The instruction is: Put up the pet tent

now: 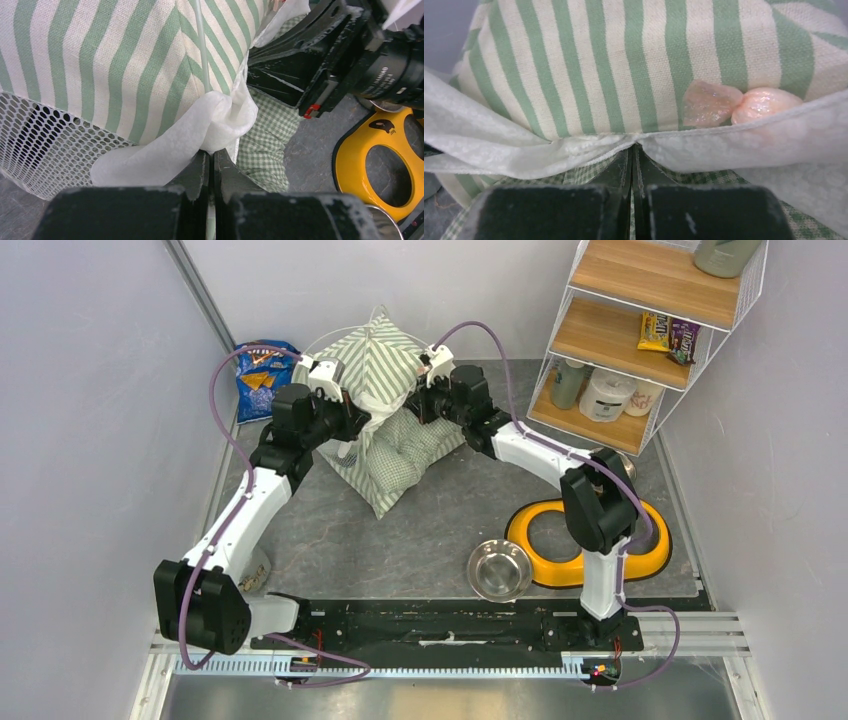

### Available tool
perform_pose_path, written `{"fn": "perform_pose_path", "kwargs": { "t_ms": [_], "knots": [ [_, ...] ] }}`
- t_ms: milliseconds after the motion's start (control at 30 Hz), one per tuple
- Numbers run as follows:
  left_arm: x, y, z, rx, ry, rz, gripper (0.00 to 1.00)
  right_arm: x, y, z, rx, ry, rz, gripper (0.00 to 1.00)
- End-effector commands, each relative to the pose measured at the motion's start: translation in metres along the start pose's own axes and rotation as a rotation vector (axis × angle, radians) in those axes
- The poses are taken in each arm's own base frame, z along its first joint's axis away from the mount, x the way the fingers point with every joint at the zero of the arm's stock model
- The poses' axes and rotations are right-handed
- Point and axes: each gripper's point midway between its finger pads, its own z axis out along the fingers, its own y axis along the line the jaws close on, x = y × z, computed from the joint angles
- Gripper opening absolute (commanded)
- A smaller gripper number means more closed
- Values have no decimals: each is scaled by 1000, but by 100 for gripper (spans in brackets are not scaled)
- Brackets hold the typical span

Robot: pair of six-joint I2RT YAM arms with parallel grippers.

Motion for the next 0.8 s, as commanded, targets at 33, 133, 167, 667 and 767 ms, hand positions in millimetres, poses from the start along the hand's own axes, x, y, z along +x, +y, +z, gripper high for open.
{"fn": "perform_pose_path", "kwargs": {
  "t_ms": [33, 133, 167, 667, 767],
  "knots": [
    [17, -4, 3, 25, 74, -27, 2, -14, 2, 20, 3, -98, 56, 0],
    [17, -4, 4, 23, 73, -32, 2, 28, -30, 19, 179, -16, 118, 0],
    [17, -4, 4, 24, 71, -34, 2, 44, -44, 14, 278, 3, 149, 0],
    [20, -1, 8, 17, 74, -36, 2, 12, -21, -47, 307, 87, 228, 71],
    [19, -1, 9, 19, 71, -37, 2, 6, 2, -61, 195, 132, 175, 78]
  ]
}}
